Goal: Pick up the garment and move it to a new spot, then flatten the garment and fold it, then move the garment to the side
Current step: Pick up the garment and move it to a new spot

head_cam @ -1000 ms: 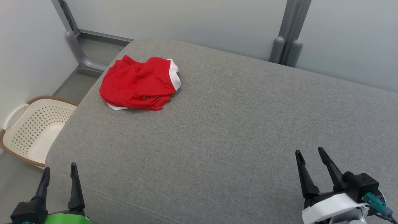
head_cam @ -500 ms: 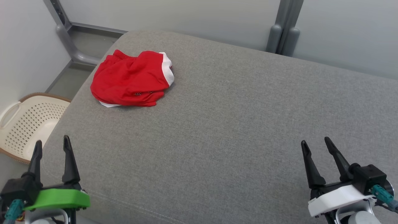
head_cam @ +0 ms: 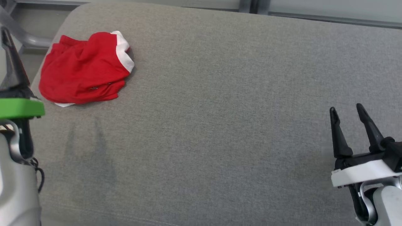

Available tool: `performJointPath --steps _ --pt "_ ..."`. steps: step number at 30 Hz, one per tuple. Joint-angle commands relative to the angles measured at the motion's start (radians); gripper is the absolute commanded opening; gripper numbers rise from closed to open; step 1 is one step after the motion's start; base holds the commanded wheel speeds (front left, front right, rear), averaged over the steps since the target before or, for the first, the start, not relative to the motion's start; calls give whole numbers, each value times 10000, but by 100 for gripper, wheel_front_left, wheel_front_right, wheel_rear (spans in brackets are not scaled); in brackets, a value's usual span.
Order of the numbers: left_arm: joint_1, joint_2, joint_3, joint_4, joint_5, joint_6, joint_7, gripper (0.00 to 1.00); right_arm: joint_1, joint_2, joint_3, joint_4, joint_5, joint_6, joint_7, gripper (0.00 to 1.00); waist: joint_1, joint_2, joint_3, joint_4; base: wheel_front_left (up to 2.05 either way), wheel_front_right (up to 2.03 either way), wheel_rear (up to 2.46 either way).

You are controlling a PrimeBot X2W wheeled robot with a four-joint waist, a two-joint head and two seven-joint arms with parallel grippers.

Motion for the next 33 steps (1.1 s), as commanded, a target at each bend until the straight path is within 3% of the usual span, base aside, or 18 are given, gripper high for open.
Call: performJointPath --steps 1,8,16,24,33 --pt "-497 221 -35 173 -91 -30 4 100 -182 -58 -130 -129 -109 -20 -25 100 -1 0 1381 -1309 0 0 0" --pt "-2501 1048 -133 1699 -606 -31 132 100 -456 -2 -715 -562 -219 -20 -25 100 -1 0 2507 -2189 0 0 0" --pt "-3571 1824 -367 4145 -1142 -32 963 100 -616 119 -845 -708 -260 -20 -25 100 -1 0 2858 -2717 0 0 0" --pt "-3754 2256 -660 6495 -1934 -31 2809 100 -655 87 -906 -713 -269 -20 -25 100 -1 0 2840 -2816 0 0 0" --pt "-3651 2292 -1210 7865 -2977 -10 4937 100 -705 64 -890 -741 -355 -20 -25 100 -1 0 2841 -2811 0 0 0"
